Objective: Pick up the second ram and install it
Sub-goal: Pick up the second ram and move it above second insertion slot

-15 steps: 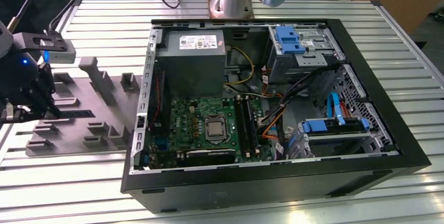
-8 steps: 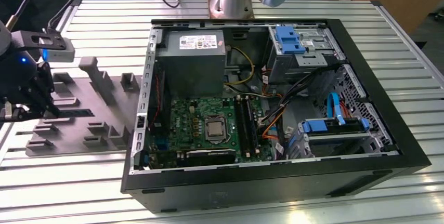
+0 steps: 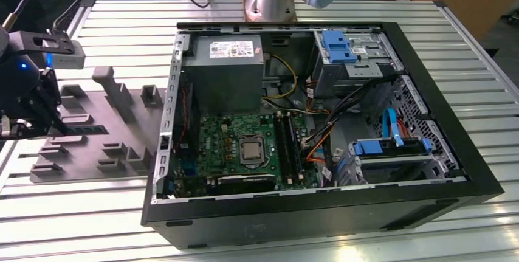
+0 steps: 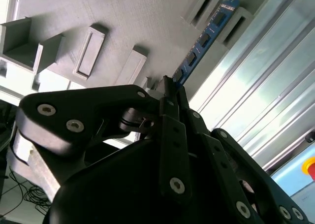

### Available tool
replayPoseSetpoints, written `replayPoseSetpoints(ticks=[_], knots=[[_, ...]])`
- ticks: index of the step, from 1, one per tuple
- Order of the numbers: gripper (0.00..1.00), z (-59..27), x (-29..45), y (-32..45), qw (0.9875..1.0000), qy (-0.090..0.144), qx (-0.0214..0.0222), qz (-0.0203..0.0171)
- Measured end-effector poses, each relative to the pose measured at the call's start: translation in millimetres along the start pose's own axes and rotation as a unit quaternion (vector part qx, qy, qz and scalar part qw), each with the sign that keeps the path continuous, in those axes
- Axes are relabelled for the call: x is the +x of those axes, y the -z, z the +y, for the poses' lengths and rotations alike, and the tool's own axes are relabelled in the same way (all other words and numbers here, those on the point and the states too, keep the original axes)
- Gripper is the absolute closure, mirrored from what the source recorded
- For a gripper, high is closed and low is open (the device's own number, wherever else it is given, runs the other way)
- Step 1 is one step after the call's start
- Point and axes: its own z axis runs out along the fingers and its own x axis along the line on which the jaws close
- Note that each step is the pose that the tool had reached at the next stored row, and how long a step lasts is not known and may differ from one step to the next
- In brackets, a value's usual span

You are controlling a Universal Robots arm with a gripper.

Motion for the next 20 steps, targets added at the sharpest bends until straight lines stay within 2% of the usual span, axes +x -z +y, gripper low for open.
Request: replayPoseSetpoints(ticks=[20], knots=[[0.86, 0.4, -0.3, 18.9, 1.0, 0.0, 0.0, 0.0]])
